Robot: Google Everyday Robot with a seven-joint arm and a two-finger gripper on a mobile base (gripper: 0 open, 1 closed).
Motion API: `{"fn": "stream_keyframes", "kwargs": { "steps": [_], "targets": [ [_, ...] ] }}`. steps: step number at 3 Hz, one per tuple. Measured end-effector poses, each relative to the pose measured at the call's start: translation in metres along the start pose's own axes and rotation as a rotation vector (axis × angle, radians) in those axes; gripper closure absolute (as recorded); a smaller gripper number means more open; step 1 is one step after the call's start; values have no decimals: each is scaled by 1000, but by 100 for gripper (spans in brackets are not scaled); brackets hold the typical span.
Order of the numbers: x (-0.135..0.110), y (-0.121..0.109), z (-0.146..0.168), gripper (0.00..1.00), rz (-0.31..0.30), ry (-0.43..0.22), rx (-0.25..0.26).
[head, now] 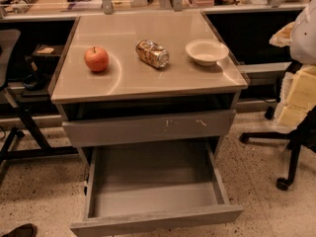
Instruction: Place orange can into middle drawer
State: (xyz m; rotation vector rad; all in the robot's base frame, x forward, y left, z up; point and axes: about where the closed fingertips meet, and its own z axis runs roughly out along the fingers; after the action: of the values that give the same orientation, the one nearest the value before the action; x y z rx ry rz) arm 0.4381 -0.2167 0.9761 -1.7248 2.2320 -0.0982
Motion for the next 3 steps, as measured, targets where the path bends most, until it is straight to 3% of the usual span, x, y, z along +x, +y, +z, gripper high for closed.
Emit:
{"fn": "stream_keyframes", "kwargs": {
  "steps": [2,3],
  "targets": [
    [-8,0,-3,0,-28,-16,0],
    [-51,-15,13,0,-45,-47,-38]
  ]
}}
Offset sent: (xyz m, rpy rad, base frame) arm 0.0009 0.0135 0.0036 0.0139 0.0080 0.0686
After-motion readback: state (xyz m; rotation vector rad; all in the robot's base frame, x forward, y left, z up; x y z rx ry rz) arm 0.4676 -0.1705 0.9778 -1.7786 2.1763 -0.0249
